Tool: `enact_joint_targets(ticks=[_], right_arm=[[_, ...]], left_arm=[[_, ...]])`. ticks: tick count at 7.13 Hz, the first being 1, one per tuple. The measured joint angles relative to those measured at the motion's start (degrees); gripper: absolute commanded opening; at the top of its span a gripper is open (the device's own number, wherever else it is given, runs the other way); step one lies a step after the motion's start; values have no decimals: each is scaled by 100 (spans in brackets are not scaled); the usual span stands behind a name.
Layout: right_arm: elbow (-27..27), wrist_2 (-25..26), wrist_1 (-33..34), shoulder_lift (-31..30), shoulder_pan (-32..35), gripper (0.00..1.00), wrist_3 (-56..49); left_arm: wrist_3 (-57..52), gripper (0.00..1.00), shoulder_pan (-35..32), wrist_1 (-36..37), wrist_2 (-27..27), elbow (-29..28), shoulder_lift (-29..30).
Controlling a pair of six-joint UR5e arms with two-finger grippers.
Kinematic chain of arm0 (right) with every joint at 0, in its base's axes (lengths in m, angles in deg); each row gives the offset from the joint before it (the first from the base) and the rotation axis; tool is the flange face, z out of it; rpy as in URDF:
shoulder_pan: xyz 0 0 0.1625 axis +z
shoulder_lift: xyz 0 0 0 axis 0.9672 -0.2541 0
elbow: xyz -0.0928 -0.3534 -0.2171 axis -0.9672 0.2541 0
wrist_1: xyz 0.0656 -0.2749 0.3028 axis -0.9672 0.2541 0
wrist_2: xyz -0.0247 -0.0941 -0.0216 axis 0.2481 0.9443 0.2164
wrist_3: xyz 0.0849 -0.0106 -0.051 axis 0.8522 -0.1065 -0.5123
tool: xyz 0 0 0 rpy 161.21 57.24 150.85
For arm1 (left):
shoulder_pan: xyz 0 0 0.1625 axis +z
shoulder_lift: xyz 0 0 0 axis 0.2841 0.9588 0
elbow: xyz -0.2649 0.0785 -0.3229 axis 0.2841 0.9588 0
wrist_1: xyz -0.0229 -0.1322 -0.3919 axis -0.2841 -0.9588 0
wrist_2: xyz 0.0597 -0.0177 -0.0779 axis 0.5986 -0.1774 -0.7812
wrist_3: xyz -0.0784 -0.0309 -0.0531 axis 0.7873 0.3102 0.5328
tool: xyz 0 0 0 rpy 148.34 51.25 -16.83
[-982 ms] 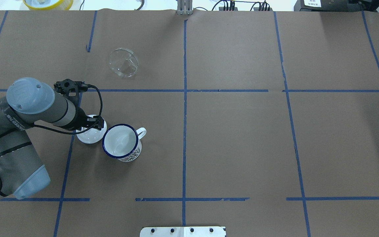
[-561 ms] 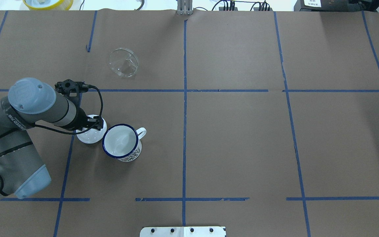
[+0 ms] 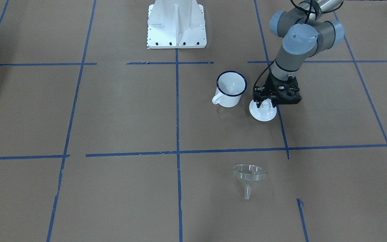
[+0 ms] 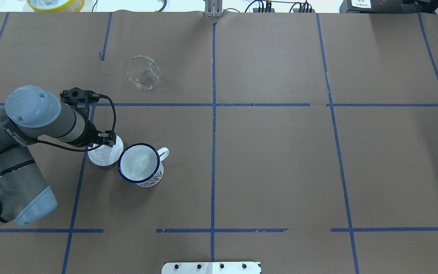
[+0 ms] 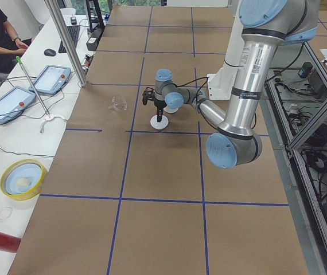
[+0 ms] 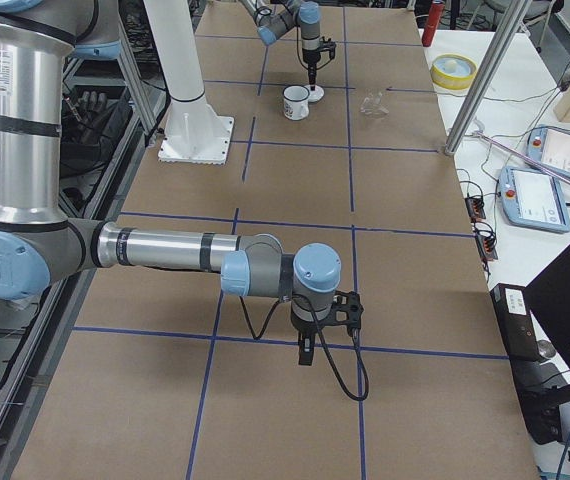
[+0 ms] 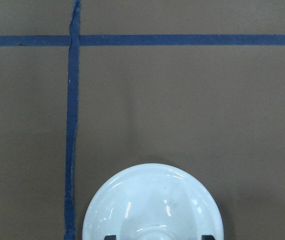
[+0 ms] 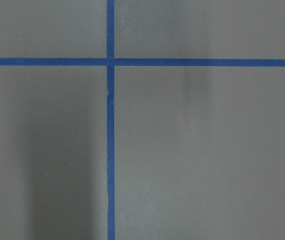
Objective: Remove funnel from cup
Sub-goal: 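Lower the left gripper onto the white lid's knob and grasp it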
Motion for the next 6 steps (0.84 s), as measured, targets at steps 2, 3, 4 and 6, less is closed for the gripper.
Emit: enact_joint_targets(ticks=[2, 3, 4, 6], right_arm=[[1, 0, 0, 0, 0, 100, 0], [1, 0, 0, 0, 0, 100, 0], [2, 0, 0, 0, 0, 100, 0], [4, 0, 0, 0, 0, 100, 0]], left_arm=[[-1, 59, -6, 3, -5, -41, 11], [1, 57, -7, 3, -7, -51, 20], [1, 55, -7, 3, -10, -48, 29], [1, 54, -7, 3, -16, -39, 30]])
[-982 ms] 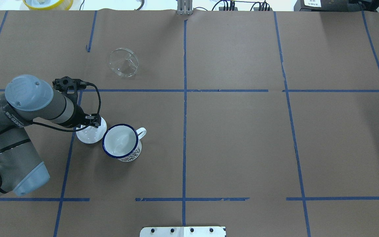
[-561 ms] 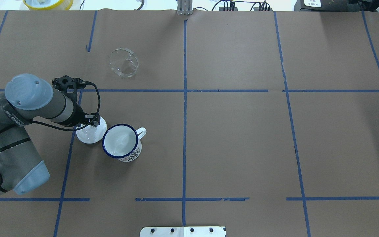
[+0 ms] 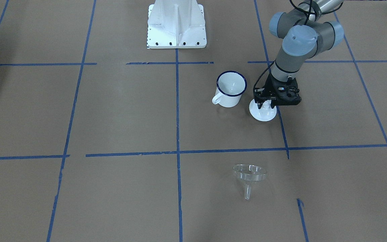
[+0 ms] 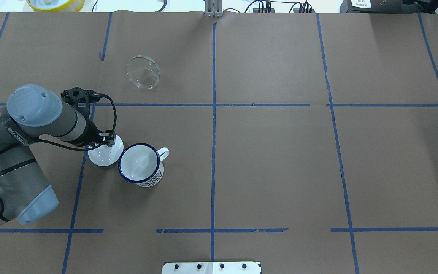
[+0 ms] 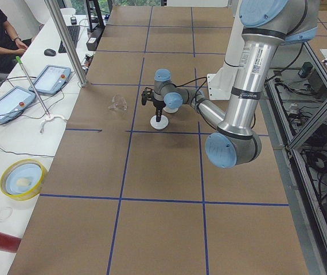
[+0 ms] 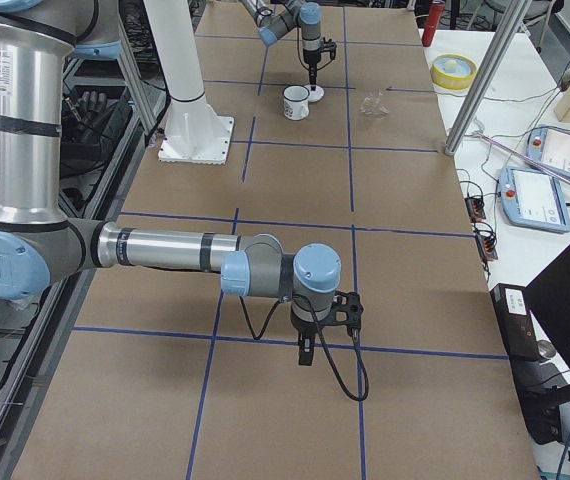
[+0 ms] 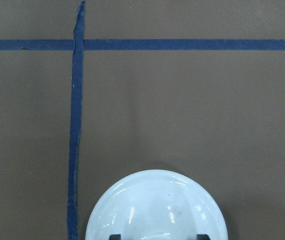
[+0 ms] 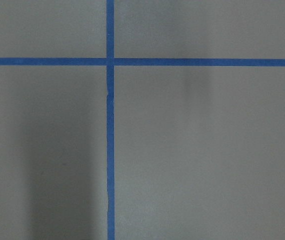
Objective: Remove funnel from cup
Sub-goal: 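Lower the left gripper onto the white lid's knob and grasp it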
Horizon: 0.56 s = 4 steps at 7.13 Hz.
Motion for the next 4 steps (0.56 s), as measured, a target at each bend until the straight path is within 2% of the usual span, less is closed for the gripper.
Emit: enact_joint_targets(ticks=[1, 2, 3, 4], right_arm=[[-1, 0, 0, 0, 0, 100, 0], [-1, 0, 0, 0, 0, 100, 0], [-1, 0, 0, 0, 0, 100, 0], [-4, 0, 0, 0, 0, 100, 0]], left_arm=[[0, 54, 0, 0, -1, 2, -1], [0, 40, 0, 0, -1, 2, -5], [0, 8, -3, 0, -1, 3, -8], [0, 0, -9, 2, -1, 12, -13]])
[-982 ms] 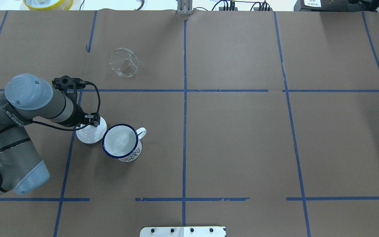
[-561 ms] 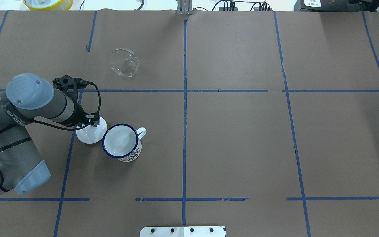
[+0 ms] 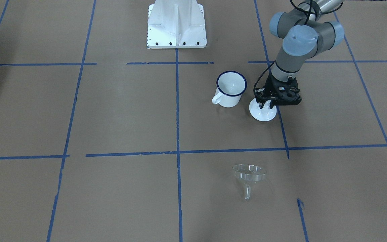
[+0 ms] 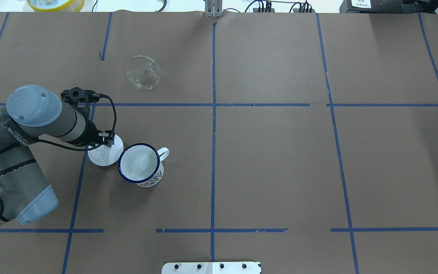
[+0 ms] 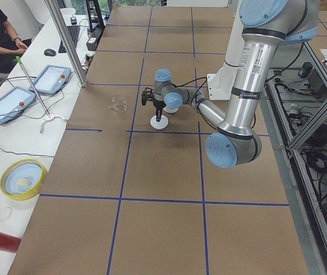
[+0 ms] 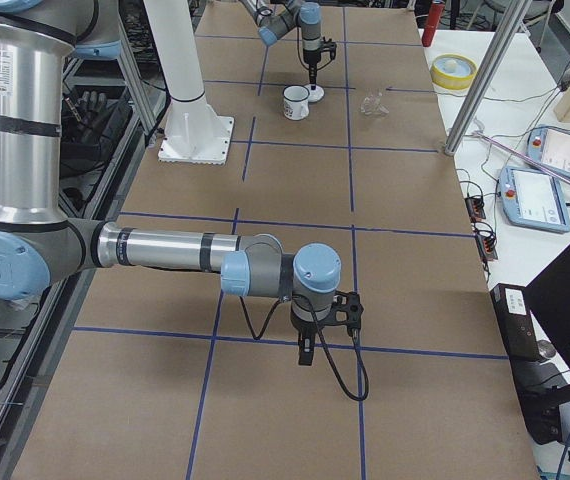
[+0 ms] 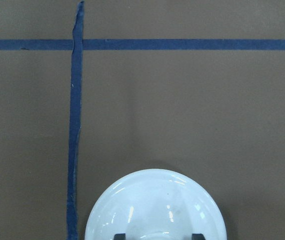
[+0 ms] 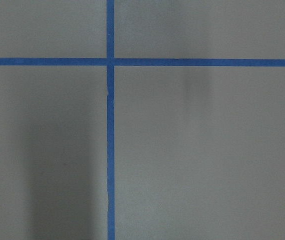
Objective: Remove funnel from cup
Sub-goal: 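Lower the left gripper onto the white lid's knob and grasp it, then lift the white lid off the table with the left gripper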
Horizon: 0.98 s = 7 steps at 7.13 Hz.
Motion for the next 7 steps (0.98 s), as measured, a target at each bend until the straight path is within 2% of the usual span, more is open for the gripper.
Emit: enact_joint_targets(ticks=[2, 4, 5, 7], right_arm=[[-3, 0, 0, 2, 0, 100, 0], [-1, 0, 0, 2, 0, 100, 0], [-1, 0, 0, 1, 0, 100, 0], [2, 0, 0, 3, 0, 100, 0]], left_arm=[[0, 0, -21, 8, 0, 33, -1], [-56, 0, -220, 384, -22, 392, 12], [-224, 0, -426, 980, -35, 814, 78], [-455, 0, -911, 2423, -90, 1503, 618]])
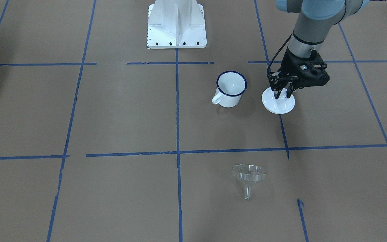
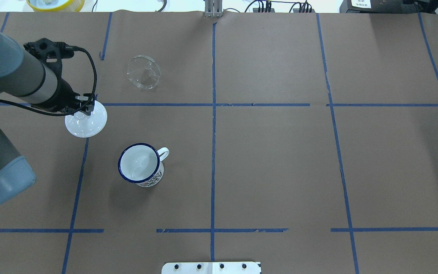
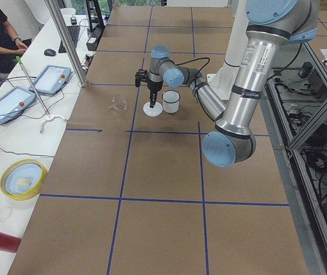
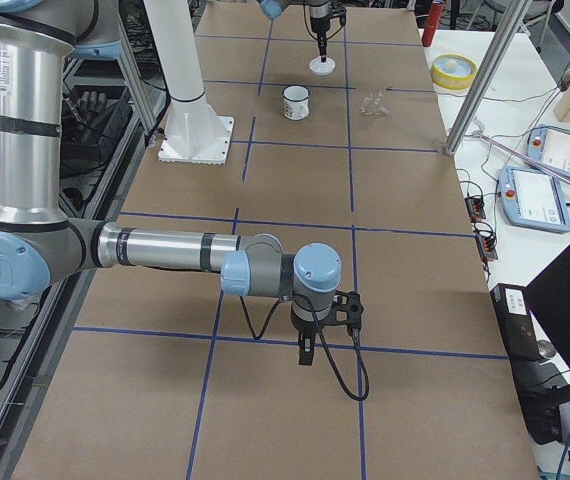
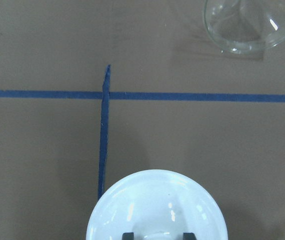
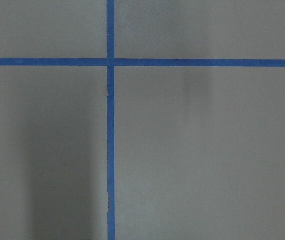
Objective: Remove funnel from cup
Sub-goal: 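Lift the white lid off the table with the left gripper, then move the lid over the mug and lower it onto the mug opening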
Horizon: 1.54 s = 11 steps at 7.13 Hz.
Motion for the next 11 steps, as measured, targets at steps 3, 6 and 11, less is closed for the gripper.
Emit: enact_joint_targets(ticks=[3, 6, 11], right_arm=[[1, 0, 0, -1, 0, 100, 0], [3, 0, 0, 1, 0, 100, 0], [1, 0, 0, -3, 0, 100, 0]], left_arm=[[997, 0, 351, 706, -295, 276, 524], [1834, 0, 1181, 668, 67, 91, 732], [1914, 0, 1328, 432, 182, -189, 782]])
